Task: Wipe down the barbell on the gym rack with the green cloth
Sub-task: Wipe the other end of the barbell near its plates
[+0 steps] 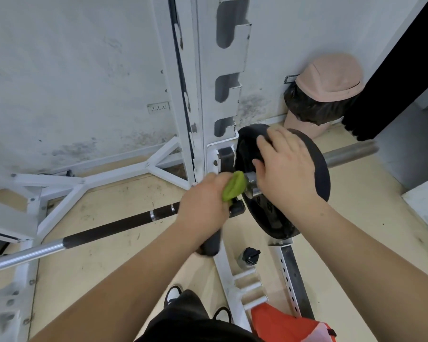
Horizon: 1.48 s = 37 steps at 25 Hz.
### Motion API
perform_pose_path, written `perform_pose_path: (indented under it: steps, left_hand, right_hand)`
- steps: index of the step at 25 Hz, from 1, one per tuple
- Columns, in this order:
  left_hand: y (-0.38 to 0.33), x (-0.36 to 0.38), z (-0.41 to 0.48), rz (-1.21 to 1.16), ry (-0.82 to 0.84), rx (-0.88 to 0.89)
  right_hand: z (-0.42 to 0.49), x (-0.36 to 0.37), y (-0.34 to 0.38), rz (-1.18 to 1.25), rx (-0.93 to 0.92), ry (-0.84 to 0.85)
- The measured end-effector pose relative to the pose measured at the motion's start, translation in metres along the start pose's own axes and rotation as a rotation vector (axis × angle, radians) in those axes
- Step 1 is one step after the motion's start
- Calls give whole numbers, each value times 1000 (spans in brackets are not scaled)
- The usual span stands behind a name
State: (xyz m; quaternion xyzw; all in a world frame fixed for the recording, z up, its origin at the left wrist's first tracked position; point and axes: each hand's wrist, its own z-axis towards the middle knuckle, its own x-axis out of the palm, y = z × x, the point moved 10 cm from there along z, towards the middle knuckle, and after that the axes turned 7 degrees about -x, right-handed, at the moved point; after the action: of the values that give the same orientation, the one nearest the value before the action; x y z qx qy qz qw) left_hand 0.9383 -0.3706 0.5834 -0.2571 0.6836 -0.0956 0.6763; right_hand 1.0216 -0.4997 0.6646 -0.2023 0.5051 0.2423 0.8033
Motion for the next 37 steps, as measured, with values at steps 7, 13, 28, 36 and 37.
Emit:
perform_pose_path:
  steps: [7,13,28,36,37]
  left_hand:
    - [28,44,-16,66,53,-59]
    - [74,-56,-24,-160,-303,-230]
    - [151,-15,-34,193,-127,-397]
    - [69,13,-10,-192,-71,-82]
    - [84,7,-14,-265,-91,-153]
  right_hand:
    - [-37,14,53,225,-301,28]
    - [-58,89,50,347,48,707]
    - [-35,100,43,201,95,633]
    - [-40,108,37,368,134,593]
    - [-45,108,35,418,166,572]
